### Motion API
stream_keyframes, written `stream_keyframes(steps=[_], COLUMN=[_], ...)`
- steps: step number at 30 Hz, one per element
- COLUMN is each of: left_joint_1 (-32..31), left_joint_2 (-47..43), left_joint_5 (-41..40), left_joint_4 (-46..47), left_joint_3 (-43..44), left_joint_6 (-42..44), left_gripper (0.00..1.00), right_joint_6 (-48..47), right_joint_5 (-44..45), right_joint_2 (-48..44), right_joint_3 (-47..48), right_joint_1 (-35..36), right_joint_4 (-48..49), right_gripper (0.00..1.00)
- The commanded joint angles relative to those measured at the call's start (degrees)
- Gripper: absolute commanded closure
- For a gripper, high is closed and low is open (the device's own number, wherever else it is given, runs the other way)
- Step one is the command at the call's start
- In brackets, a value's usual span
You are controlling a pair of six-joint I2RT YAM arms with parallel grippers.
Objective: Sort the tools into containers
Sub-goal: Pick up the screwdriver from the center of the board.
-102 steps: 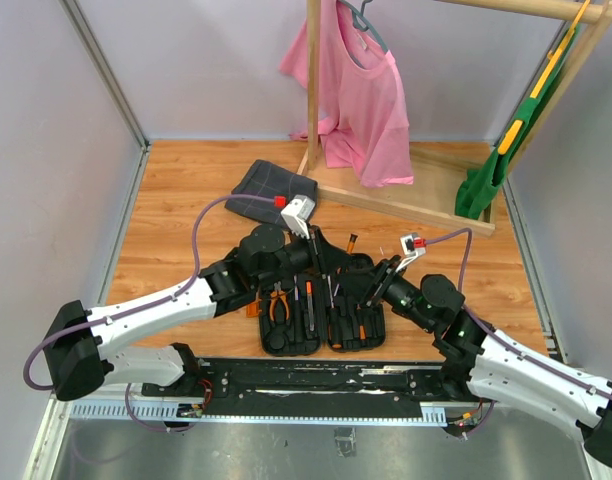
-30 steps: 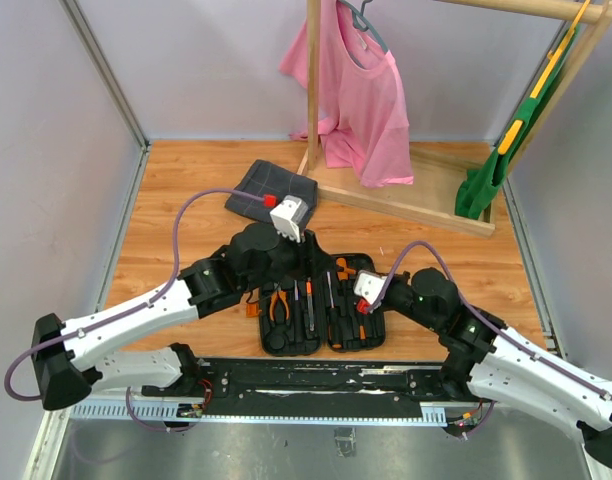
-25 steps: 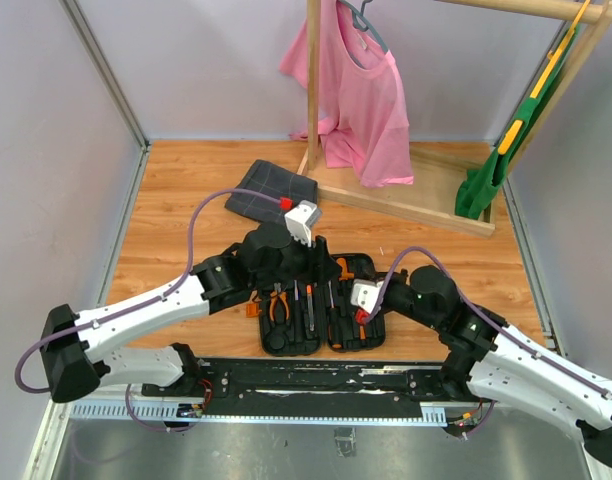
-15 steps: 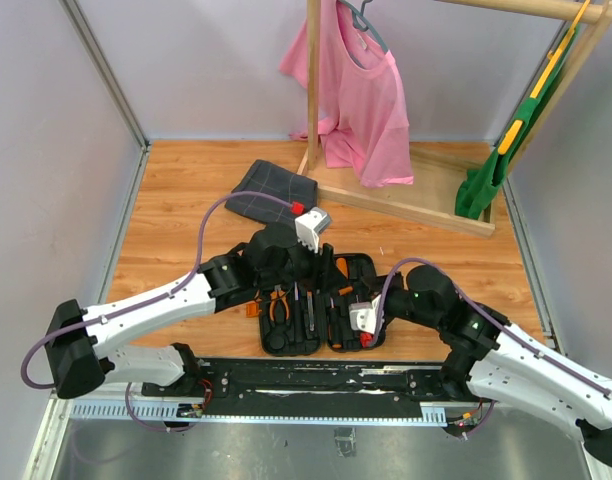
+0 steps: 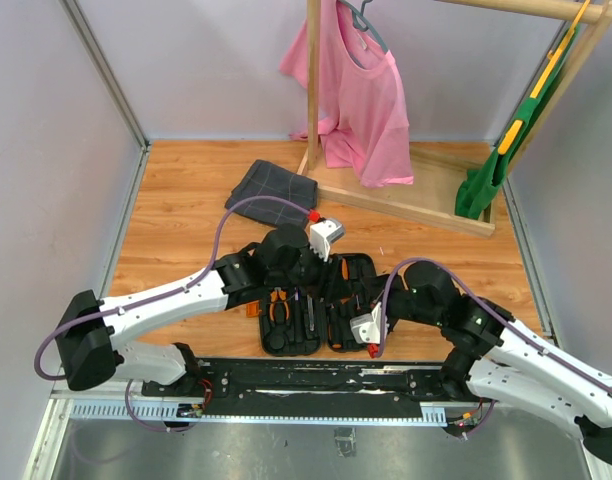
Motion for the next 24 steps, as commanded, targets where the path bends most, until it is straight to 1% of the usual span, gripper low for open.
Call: stream_keyframes(steps=[1,8,10,15,19,24], left_joint_1=[-0.4,-0.4,-0.4,-0.4,-0.4,-0.4], left_joint_2=[0.6,1.4,1.6,2.0,2.3,2.5], left_joint_5=[3.3,5.4,5.8,7.4,7.9,8.1], left_joint_4=[1.1,1.0,1.0,1.3,1.3,1.4], left_joint_3=[0.5,0.3,0.3,0.3,0.3,0.4], left_joint_6=[1.4,1.6,1.6,2.0,2.0,1.9], left_gripper=[0.52,0.53,0.56,0.69,0.77,0.94], right_joint_6=[-4.9,-6.1,-6.1,-6.2,-6.3,-6.2], right_joint_5=[-0.3,1.5,1.5,1.5,1.6,1.5], right_joint_2=[0.9,2.6,2.9,3.3,3.2,3.0], right_joint_3=[2.9,3.8,4.1,4.1,3.9,3.8], right_joint_1=[0.6,0.6,0.8,1.2,1.2,1.3], right_joint_4=[-2.2,-2.2,-2.0,-1.6,-1.3,-1.4], right_gripper=[0.94,0.94,0.93,0.91,0.90,0.84])
